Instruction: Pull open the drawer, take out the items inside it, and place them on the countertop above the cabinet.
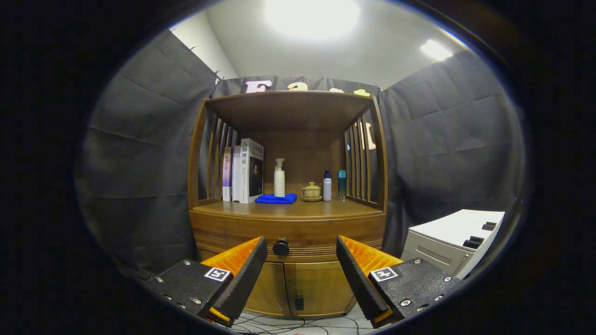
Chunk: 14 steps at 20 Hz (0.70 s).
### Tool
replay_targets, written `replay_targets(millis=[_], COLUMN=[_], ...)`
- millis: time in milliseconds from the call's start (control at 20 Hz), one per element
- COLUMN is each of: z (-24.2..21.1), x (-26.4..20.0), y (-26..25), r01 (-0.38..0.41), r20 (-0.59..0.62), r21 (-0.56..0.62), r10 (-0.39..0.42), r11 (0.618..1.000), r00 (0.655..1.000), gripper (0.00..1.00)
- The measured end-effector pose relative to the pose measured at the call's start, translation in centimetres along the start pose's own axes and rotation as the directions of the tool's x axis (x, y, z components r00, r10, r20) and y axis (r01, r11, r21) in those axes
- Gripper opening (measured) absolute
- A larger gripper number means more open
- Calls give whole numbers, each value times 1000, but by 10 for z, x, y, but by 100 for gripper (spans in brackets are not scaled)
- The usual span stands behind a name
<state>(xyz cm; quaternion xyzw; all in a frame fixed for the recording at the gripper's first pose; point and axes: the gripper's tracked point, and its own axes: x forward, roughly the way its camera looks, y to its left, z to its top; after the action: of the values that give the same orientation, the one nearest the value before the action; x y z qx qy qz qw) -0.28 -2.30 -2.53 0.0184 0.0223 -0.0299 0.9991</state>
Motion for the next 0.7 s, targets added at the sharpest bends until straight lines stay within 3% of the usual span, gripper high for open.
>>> replay_targets(millis=[700], z=[-26], x=[54], y=[10], r01=[35], r20=[-54], r21=[30], r10=[-34], r11=[999], r00=[998], gripper=[94])
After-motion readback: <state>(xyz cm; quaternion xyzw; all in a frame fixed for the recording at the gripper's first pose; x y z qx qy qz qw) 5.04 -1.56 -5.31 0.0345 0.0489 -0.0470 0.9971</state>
